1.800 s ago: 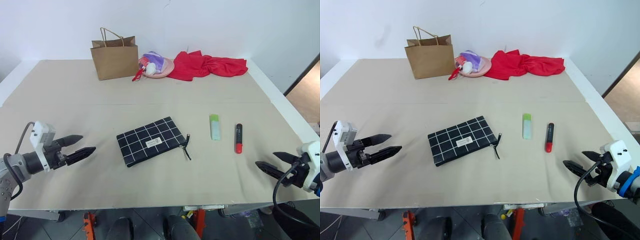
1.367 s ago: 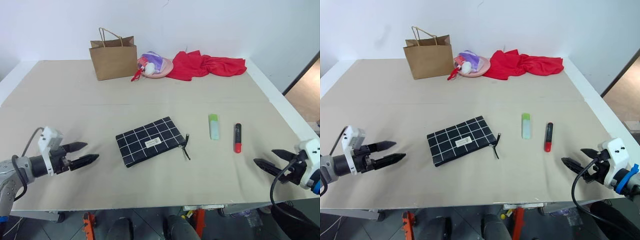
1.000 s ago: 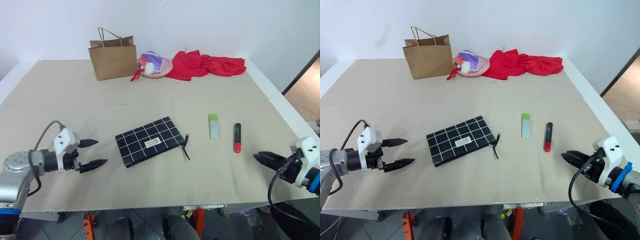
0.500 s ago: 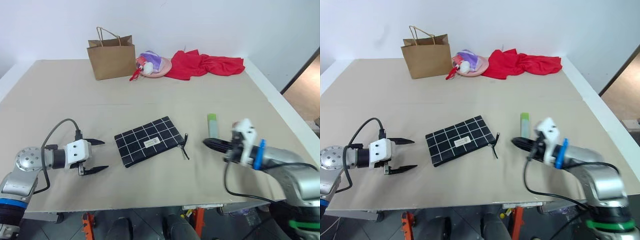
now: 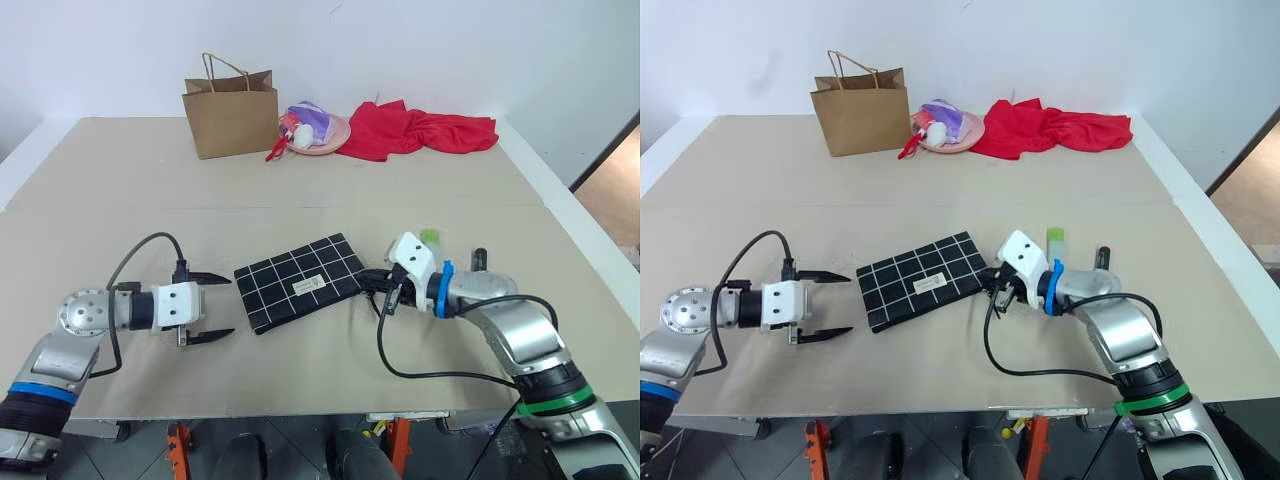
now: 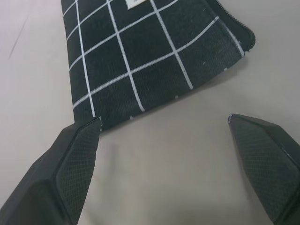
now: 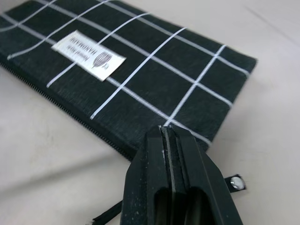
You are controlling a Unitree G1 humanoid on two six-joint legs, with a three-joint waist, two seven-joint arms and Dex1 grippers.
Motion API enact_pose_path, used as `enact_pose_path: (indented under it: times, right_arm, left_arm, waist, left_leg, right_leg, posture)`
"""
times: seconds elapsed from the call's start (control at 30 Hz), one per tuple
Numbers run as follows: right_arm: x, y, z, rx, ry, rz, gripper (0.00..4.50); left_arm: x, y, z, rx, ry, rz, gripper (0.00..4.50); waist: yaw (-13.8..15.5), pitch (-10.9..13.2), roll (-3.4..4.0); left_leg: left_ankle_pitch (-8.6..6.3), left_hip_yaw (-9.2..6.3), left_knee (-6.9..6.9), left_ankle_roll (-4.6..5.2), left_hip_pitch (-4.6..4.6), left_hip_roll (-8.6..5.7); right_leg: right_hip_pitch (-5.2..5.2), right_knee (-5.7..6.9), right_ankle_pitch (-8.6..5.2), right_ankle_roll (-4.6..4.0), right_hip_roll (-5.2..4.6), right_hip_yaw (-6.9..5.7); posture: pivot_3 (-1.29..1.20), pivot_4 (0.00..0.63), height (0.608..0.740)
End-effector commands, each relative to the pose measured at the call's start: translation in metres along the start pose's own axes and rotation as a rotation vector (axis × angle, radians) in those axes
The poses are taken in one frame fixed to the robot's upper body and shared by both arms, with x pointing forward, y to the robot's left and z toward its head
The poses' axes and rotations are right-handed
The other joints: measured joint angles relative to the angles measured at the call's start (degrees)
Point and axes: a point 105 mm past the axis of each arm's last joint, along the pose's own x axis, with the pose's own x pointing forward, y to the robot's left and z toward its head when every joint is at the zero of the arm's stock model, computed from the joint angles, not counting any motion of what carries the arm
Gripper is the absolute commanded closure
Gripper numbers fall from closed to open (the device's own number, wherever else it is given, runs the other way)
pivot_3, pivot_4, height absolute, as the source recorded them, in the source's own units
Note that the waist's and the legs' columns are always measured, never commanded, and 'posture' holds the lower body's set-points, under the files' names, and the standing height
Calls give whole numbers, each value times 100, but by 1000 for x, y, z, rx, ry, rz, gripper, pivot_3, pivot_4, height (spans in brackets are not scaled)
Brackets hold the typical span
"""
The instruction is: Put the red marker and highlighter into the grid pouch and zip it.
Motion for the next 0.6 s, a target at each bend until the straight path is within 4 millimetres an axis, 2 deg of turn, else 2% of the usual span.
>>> enact_pose_path:
  times: [0.03, 0.23, 0.37, 0.6]
  right_arm:
    - [6, -6, 3, -92, 24, -14, 4442]
    - [15, -4, -18, -230, 140, -3, 4442]
    - [18, -5, -16, -243, 130, -4, 4442]
    - [18, -6, -17, -241, 126, -2, 4442]
  left_arm:
    - [12, -7, 8, 42, -27, -47, 0]
    - [21, -10, 10, 80, -35, -67, 0]
    - [34, -7, 7, 182, -5, -35, 0]
    - [52, -17, 13, 238, -27, -21, 0]
  waist:
    - [-4, 0, 0]
    - [-8, -11, -4]
    - [1, -29, -4]
    - [4, -44, 7]
  left_leg:
    - [0, 4, 3, 0, 1, -1]
    - [0, 4, 9, 0, 7, 2]
    - [2, 3, 13, 2, 21, 1]
    - [26, 10, 18, 37, 38, -2]
  right_leg:
    - [1, 0, 1, 2, -1, 4]
    - [8, 0, 3, 5, 2, 2]
    - [23, 1, 4, 13, 2, 3]
    - [38, 0, 30, 29, -2, 9]
  posture:
    - [0, 150, 740]
    - [0, 150, 740]
    - [0, 150, 740]
    - [0, 150, 740]
